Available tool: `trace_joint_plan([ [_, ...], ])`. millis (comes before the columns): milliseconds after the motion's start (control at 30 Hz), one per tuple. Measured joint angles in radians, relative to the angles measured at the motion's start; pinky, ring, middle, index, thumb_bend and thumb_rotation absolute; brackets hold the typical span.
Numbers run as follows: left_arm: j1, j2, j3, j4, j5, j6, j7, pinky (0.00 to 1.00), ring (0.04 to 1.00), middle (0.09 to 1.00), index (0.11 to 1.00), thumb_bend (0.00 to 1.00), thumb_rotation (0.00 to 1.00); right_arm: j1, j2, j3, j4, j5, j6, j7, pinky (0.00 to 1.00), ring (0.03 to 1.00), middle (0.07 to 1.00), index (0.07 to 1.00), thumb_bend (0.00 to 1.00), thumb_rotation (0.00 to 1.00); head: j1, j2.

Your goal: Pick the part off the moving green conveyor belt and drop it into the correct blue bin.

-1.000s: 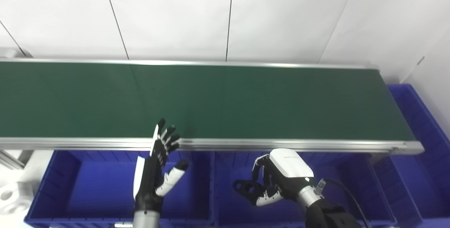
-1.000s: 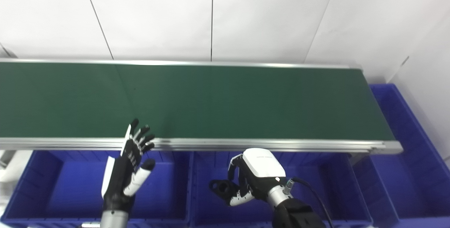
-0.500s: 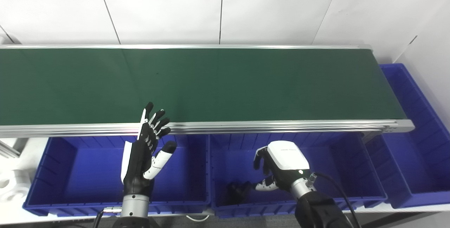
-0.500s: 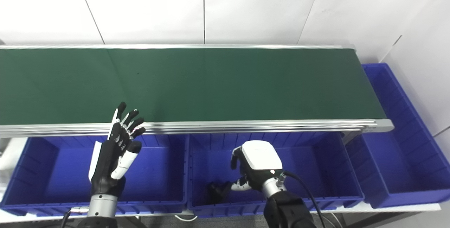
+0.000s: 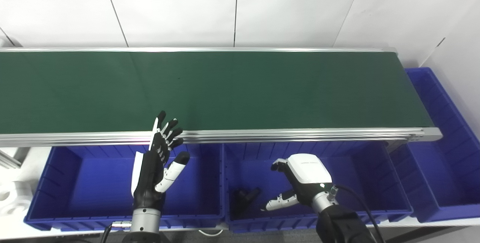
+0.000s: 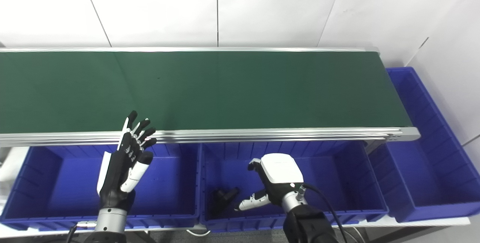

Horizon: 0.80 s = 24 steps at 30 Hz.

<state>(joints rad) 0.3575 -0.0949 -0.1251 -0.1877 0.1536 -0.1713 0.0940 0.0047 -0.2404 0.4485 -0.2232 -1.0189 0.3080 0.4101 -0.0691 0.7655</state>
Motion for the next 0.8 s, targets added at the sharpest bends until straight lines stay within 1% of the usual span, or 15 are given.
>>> trace_joint_plan([
  [133, -0.004, -0.004, -0.002, 0.031, 0.012, -0.024, 0.008, 0.8, 0.847, 0.913, 1.0, 0.78, 0.8, 0.012, 0.089, -0.115, -0.198, 0.135, 0.125, 0.14, 0.5, 0.641, 0.747, 0.765, 0.95, 0.89, 0.012, -0.025],
  [167, -0.004, -0.006, -0.002, 0.034, 0.013, -0.026, 0.009, 0.8, 0.845, 0.913, 1.0, 0.79, 0.8, 0.02, 0.115, -0.145, -0.225, 0.163, 0.138, 0.157, 0.51, 0.648, 0.744, 0.762, 0.93, 0.88, 0.012, -0.025],
  [200, -0.004, -0.007, -0.004, 0.037, 0.013, -0.032, 0.009, 0.8, 0.845, 0.912, 1.0, 0.79, 0.8, 0.037, 0.152, -0.191, -0.253, 0.213, 0.148, 0.172, 0.51, 0.651, 0.743, 0.761, 0.93, 0.88, 0.018, -0.038],
  [233, -0.002, -0.008, -0.004, 0.04, 0.013, -0.04, 0.01, 0.8, 0.844, 0.914, 1.0, 0.79, 0.8, 0.06, 0.188, -0.235, -0.275, 0.262, 0.152, 0.168, 0.54, 0.664, 0.736, 0.758, 0.87, 0.86, 0.018, -0.038],
  [267, -0.001, -0.008, -0.004, 0.045, 0.013, -0.047, 0.011, 0.8, 0.844, 0.915, 1.0, 0.79, 0.8, 0.083, 0.222, -0.271, -0.281, 0.324, 0.15, 0.15, 0.55, 0.661, 0.727, 0.755, 0.86, 0.86, 0.04, -0.067],
  [300, -0.001, -0.008, -0.003, 0.062, 0.013, -0.05, 0.012, 0.81, 0.844, 0.916, 1.0, 0.78, 0.79, 0.123, 0.26, -0.316, -0.259, 0.422, 0.119, 0.095, 0.54, 0.652, 0.723, 0.757, 0.88, 0.88, 0.044, -0.075],
  [333, -0.002, -0.008, -0.003, 0.068, 0.013, -0.05, 0.012, 0.81, 0.843, 0.916, 1.0, 0.78, 0.79, 0.136, 0.268, -0.328, -0.244, 0.461, 0.099, 0.078, 0.55, 0.65, 0.723, 0.762, 0.89, 0.89, 0.045, -0.075],
  [367, -0.001, -0.008, -0.003, 0.077, 0.013, -0.052, 0.012, 0.8, 0.842, 0.915, 1.0, 0.77, 0.79, 0.158, 0.275, -0.35, -0.197, 0.523, 0.041, 0.034, 0.57, 0.659, 0.736, 0.775, 0.9, 0.91, 0.052, -0.087],
  [400, -0.002, -0.008, -0.003, 0.084, 0.013, -0.053, 0.012, 0.8, 0.842, 0.915, 1.0, 0.77, 0.79, 0.17, 0.277, -0.363, -0.161, 0.554, 0.01, 0.006, 0.57, 0.659, 0.738, 0.776, 0.9, 0.91, 0.052, -0.087],
  [433, -0.002, -0.008, -0.003, 0.094, 0.013, -0.058, 0.012, 0.8, 0.844, 0.917, 1.0, 0.77, 0.79, 0.183, 0.279, -0.377, -0.112, 0.585, -0.035, -0.033, 0.61, 0.69, 0.759, 0.787, 0.92, 0.93, 0.057, -0.104],
  [467, -0.002, -0.007, -0.002, 0.101, 0.013, -0.065, 0.013, 0.8, 0.845, 0.917, 1.0, 0.77, 0.79, 0.191, 0.277, -0.39, -0.068, 0.61, -0.067, -0.07, 0.63, 0.7, 0.766, 0.791, 0.92, 0.94, 0.057, -0.104],
  [533, 0.0, -0.003, 0.001, 0.111, 0.014, -0.098, 0.016, 0.79, 0.843, 0.916, 1.0, 0.77, 0.79, 0.198, 0.284, -0.414, 0.018, 0.659, -0.127, -0.149, 0.66, 0.727, 0.781, 0.81, 0.94, 0.98, 0.06, -0.118],
  [600, -0.001, 0.001, 0.006, 0.132, 0.019, -0.132, 0.018, 0.79, 0.844, 0.916, 1.0, 0.76, 0.78, 0.198, 0.302, -0.419, 0.058, 0.693, -0.143, -0.204, 0.67, 0.738, 0.789, 0.817, 0.94, 0.99, 0.064, -0.135],
  [667, -0.002, 0.001, 0.01, 0.154, 0.021, -0.149, 0.018, 0.79, 0.846, 0.914, 1.0, 0.76, 0.77, 0.197, 0.321, -0.407, 0.088, 0.719, -0.182, -0.245, 0.69, 0.766, 0.815, 0.831, 0.91, 1.0, 0.066, -0.153],
  [800, 0.004, 0.0, 0.009, 0.173, 0.028, -0.176, 0.018, 0.8, 0.854, 0.916, 1.0, 0.78, 0.77, 0.193, 0.33, -0.372, 0.121, 0.738, -0.238, -0.289, 0.74, 0.801, 0.86, 0.855, 0.88, 1.0, 0.064, -0.169],
])
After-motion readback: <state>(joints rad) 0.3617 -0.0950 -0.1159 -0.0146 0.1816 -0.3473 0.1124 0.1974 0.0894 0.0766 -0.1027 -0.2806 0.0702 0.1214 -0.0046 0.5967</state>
